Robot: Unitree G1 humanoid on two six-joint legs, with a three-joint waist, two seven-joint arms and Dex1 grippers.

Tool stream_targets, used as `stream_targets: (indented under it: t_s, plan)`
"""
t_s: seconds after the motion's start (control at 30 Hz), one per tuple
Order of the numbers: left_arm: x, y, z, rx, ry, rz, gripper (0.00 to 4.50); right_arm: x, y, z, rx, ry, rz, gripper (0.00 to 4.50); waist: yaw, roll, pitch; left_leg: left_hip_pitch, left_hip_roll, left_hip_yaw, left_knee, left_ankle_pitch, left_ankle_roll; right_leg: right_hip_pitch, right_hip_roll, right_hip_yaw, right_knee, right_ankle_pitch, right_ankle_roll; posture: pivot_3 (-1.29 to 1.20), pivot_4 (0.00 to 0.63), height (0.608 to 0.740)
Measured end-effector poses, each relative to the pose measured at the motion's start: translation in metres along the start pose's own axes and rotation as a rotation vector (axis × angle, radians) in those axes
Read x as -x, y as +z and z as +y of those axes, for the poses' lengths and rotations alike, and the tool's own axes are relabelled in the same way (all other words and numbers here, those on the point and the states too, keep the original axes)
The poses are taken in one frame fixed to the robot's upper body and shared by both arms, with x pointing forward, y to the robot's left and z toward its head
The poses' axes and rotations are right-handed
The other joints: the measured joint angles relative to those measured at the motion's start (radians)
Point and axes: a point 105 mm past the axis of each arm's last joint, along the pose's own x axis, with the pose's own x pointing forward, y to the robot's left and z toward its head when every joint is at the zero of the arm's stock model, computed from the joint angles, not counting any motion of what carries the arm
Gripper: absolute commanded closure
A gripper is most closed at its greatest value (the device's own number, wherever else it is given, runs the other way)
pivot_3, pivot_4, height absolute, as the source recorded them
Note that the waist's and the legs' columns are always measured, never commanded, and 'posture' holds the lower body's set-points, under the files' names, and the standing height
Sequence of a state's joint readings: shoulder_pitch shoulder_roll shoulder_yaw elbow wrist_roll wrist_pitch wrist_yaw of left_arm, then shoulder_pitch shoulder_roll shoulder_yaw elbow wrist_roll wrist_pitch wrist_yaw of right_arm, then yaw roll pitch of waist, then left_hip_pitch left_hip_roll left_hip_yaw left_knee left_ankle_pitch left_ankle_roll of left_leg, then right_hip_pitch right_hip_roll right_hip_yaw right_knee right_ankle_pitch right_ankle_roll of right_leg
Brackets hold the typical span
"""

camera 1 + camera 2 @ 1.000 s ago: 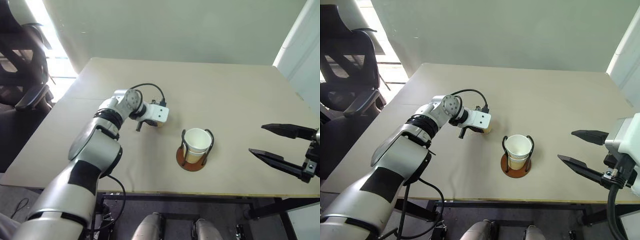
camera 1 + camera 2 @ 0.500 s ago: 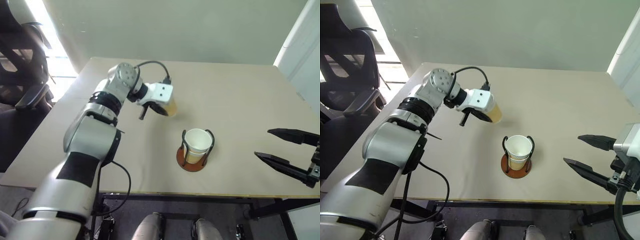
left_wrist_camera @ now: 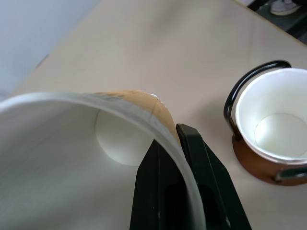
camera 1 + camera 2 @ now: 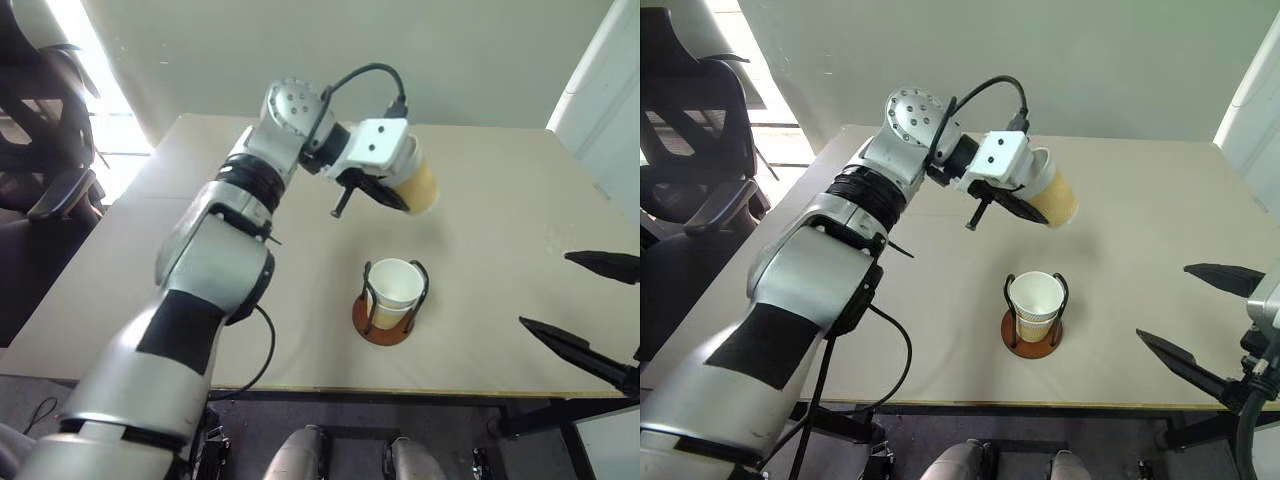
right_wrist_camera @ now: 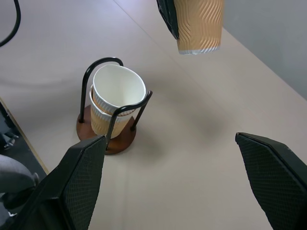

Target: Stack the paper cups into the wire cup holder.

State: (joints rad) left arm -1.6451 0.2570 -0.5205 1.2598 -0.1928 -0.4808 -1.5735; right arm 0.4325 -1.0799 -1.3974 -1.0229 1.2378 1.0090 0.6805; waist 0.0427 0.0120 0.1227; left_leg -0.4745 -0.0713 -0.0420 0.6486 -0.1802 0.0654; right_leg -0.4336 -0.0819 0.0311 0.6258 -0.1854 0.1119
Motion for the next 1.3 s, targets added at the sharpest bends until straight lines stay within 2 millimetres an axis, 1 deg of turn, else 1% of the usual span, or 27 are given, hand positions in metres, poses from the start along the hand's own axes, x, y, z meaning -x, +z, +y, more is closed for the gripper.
stream_targets:
  t_s: [0.2,0.33,0.43,0.5,0.53,0.63,0.77,0.9,1.07,1.3]
  plan:
    - [-0.012,0.030,-0.002,-0.052,-0.081,-0.110,4.50,0.008,0.001,0.005,-0.006,-0.017,0.008,0.03,0.003,0.000,0.000,0.001,-0.002,0.001,0.001,-0.002,0.002,0.003,-0.003,-0.001,0.000,0.000,0.000,0.00,0.150,0.740]
    - [-0.005,0.036,-0.018,-0.070,-0.216,-0.051,4.50,0.010,0.002,0.007,-0.023,-0.031,0.009,0.03,0.000,0.000,0.000,0.004,-0.002,0.001,0.001,-0.002,0.002,0.005,-0.003,-0.001,0.000,0.000,0.000,0.00,0.150,0.740]
    - [-0.001,0.031,-0.031,-0.087,-0.324,0.039,4.50,0.012,0.002,0.008,-0.035,-0.036,0.009,0.03,-0.001,0.000,0.000,0.006,-0.002,0.000,0.001,-0.003,0.002,0.008,-0.003,-0.001,0.000,0.000,-0.002,0.00,0.150,0.740]
    - [-0.003,0.025,-0.037,-0.098,-0.379,0.086,4.50,0.012,0.003,0.009,-0.037,-0.039,0.005,0.03,0.000,0.000,0.000,0.006,-0.002,0.000,0.003,-0.003,0.002,0.010,-0.003,-0.002,0.000,-0.005,-0.012,0.00,0.150,0.740]
    - [-0.005,0.022,-0.041,-0.100,-0.400,0.096,4.50,0.012,0.004,0.009,-0.040,-0.036,0.004,0.03,0.002,0.000,0.000,0.006,-0.002,-0.001,0.004,-0.003,0.002,0.010,-0.003,-0.002,0.000,-0.001,-0.017,0.00,0.150,0.740]
    - [-0.009,0.017,-0.047,-0.105,-0.451,0.117,4.50,0.012,0.004,0.009,-0.043,-0.043,0.002,0.03,0.003,0.000,0.000,0.004,-0.002,-0.001,0.007,-0.003,0.002,0.011,-0.003,-0.003,0.000,0.001,-0.020,0.00,0.150,0.740]
    - [-0.014,0.021,-0.048,-0.136,-0.479,0.106,4.50,0.011,0.005,0.010,-0.049,-0.043,-0.006,0.03,0.002,0.000,0.000,0.004,-0.002,-0.002,0.010,-0.004,0.004,0.012,-0.003,-0.003,0.000,0.000,-0.019,0.00,0.150,0.740]
    - [-0.019,0.021,-0.052,-0.140,-0.502,0.095,4.50,0.011,0.006,0.010,-0.052,-0.048,-0.009,0.03,0.002,0.000,0.000,0.004,-0.002,-0.002,0.011,-0.006,0.003,0.012,-0.003,-0.003,0.001,0.000,-0.019,0.00,0.150,0.740]
    - [-0.020,0.017,-0.056,-0.136,-0.522,0.108,4.50,0.011,0.007,0.010,-0.053,-0.049,-0.011,0.03,0.001,0.001,0.000,0.004,-0.002,-0.002,0.012,-0.006,0.003,0.012,-0.003,-0.003,0.001,0.000,-0.020,0.00,0.150,0.740]
    - [-0.021,0.016,-0.053,-0.157,-0.516,0.113,4.50,0.013,0.006,0.011,-0.063,-0.054,-0.005,0.03,0.002,0.001,0.000,0.004,-0.002,-0.002,0.015,-0.011,0.003,0.012,-0.003,-0.003,0.001,-0.001,-0.022,0.00,0.150,0.740]
